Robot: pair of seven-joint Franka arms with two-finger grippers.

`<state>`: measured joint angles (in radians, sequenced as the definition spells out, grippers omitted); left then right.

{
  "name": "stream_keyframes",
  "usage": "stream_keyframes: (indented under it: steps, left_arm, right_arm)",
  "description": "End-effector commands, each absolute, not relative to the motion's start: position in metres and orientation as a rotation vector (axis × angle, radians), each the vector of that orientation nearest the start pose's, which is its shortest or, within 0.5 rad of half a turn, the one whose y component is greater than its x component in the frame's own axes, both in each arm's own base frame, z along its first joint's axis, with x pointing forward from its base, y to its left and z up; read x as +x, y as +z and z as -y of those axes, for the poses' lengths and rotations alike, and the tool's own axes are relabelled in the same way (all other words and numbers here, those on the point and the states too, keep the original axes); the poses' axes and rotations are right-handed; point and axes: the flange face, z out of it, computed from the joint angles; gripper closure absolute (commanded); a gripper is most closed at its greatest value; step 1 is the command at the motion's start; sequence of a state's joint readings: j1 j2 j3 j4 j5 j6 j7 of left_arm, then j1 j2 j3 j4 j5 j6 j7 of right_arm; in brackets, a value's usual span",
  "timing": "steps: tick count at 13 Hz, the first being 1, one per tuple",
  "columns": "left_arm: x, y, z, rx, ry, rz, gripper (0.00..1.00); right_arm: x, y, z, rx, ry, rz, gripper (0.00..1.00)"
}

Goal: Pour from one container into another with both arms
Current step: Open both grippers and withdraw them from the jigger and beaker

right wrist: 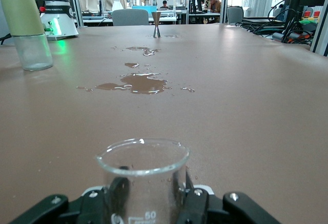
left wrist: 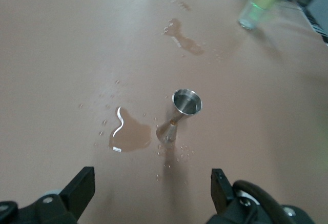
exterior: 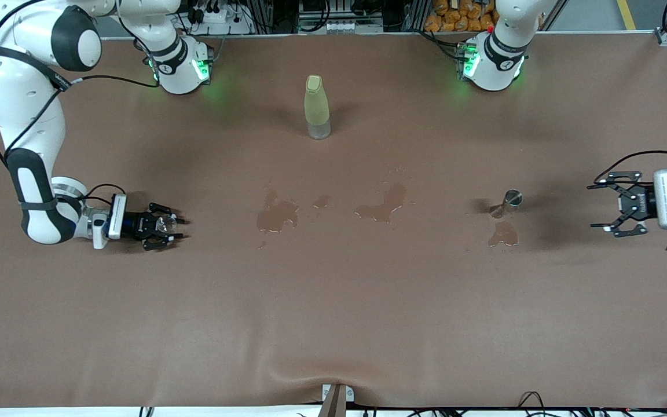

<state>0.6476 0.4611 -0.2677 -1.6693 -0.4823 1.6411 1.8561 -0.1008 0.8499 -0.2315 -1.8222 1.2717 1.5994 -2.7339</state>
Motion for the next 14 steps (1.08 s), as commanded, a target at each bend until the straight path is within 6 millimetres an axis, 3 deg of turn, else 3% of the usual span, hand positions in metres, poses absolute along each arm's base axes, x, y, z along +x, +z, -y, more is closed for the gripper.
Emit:
stream_keyframes:
  steps: [1, 5, 9, 11, 14]
  left_arm:
    - [0.593, 0.392, -0.171, 2.136, 0.234, 1.359, 0.00]
    - [0.599, 0.450, -0.101, 2.443, 0.014, 0.994, 0.00]
    - [0.597, 0.482, -0.052, 2.658, -0.126, 0.558, 0.00]
    - [0.596, 0.490, -0.022, 2.759, -0.207, 0.303, 0.00]
    - [0.595, 0.495, 0.016, 2.857, -0.273, 0.117, 0.00]
  right_arm:
    - [0.551, 0.072, 0.091, -1.412, -1.066, 1.512, 0.22]
    - [0.554, 0.077, 0.101, -1.456, -1.060, 1.550, 0.13]
    - [0.558, 0.102, 0.149, -1.600, -0.971, 1.646, 0.11]
    - [0.558, 0.136, 0.167, -1.717, -0.773, 1.575, 0.11]
    - [0.563, 0.219, 0.187, -1.935, -0.488, 1.455, 0.09]
